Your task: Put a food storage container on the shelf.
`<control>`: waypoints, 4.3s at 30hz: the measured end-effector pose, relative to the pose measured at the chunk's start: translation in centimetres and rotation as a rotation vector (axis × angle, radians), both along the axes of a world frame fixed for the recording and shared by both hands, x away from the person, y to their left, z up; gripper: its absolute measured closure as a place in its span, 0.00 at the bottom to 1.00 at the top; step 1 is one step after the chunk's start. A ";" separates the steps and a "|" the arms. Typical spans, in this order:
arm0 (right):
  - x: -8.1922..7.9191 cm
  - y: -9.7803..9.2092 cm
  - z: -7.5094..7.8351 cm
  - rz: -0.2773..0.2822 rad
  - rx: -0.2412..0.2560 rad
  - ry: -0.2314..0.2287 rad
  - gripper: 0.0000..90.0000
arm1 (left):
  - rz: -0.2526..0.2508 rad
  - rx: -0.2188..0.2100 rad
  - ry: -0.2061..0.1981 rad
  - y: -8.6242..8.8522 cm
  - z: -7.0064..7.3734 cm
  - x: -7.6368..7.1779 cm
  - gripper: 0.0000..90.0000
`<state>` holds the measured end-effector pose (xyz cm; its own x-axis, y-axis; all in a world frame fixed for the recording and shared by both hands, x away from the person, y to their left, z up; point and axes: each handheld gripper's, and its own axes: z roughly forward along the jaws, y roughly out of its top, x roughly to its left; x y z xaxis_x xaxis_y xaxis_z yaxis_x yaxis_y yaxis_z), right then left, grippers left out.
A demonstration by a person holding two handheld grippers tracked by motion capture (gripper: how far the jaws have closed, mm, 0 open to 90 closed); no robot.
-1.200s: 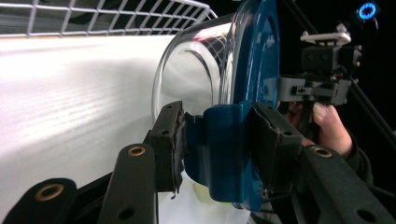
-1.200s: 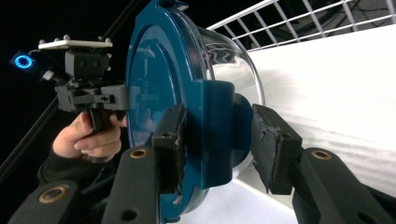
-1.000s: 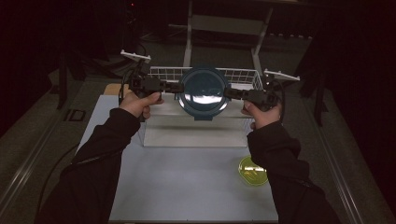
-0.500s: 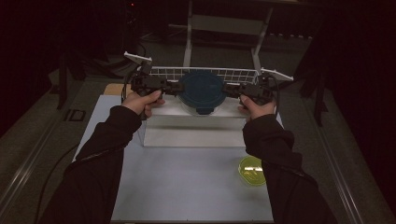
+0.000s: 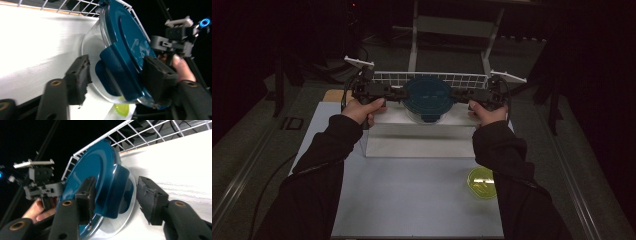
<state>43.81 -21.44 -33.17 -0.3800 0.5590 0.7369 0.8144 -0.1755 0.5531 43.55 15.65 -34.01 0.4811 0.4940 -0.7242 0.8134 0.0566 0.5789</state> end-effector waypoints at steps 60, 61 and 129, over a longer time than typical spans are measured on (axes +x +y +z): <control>-9.8 6.1 1.5 0.221 -0.235 -0.296 1.00 | -0.012 0.310 -0.522 1.2 -8.0 -19.0 0.01; -9.8 6.2 1.3 0.230 -0.235 -0.290 1.00 | -0.010 0.308 -0.521 1.2 -8.3 -19.2 0.01; -12.9 4.1 -2.2 0.237 -0.297 -0.514 0.25 | 0.027 0.323 -0.569 3.0 -15.8 -24.2 0.01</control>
<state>30.90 -17.33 -35.36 -0.7819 0.5692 0.2543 0.4304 0.1979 0.8807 19.34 18.63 -49.81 0.7300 0.6611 -0.1732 0.3758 -0.1766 0.9097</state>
